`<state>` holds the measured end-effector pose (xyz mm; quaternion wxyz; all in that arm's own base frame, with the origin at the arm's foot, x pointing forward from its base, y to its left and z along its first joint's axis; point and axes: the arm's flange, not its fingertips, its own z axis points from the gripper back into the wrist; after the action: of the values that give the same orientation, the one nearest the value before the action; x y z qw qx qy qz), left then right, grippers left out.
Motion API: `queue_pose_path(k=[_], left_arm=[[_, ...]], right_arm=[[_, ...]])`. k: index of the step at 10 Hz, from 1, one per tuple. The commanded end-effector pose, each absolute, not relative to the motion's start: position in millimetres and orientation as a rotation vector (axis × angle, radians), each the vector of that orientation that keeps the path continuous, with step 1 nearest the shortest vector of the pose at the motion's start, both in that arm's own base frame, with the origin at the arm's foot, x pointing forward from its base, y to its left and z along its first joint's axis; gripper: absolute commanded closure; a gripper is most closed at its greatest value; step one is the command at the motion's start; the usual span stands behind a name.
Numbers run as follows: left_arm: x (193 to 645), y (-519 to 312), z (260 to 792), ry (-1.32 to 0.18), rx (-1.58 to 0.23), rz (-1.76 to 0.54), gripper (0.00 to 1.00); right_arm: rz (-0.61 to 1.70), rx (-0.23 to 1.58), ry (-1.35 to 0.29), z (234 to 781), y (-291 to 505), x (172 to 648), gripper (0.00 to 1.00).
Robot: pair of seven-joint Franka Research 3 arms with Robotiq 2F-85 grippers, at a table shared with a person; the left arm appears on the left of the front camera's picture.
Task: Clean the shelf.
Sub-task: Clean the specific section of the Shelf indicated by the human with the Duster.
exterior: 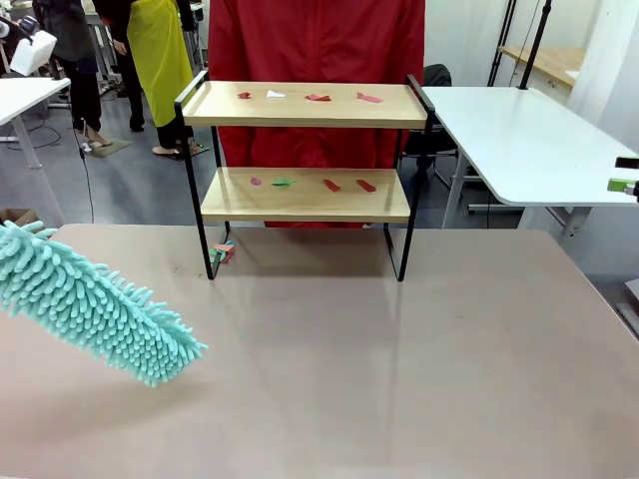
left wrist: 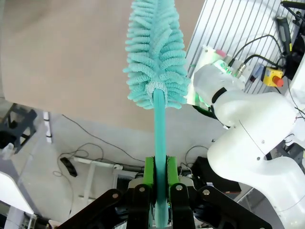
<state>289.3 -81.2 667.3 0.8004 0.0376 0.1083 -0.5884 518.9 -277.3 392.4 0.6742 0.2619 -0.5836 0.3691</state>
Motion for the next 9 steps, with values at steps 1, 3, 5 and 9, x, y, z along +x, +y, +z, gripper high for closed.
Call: queue_pose_path(k=[1, 3, 5, 9], left_arm=[[286.5, -81.0, 669.1, 0.231, 0.073, -1.246, 0.87], [286.5, -81.0, 669.1, 0.231, 0.073, -1.246, 0.87], [286.5, -81.0, 669.1, 0.231, 0.073, -1.246, 0.87], [286.5, -81.0, 669.1, 0.231, 0.073, -1.246, 0.87]], right_arm=[[0.825, 0.588, -1.299, 398.3, -275.2, 520.2, 0.0], [0.825, 0.588, -1.299, 398.3, -275.2, 520.2, 0.0], [0.825, 0.588, -1.299, 398.3, -275.2, 520.2, 0.0], [0.825, 0.588, -1.299, 398.3, -275.2, 520.2, 0.0]])
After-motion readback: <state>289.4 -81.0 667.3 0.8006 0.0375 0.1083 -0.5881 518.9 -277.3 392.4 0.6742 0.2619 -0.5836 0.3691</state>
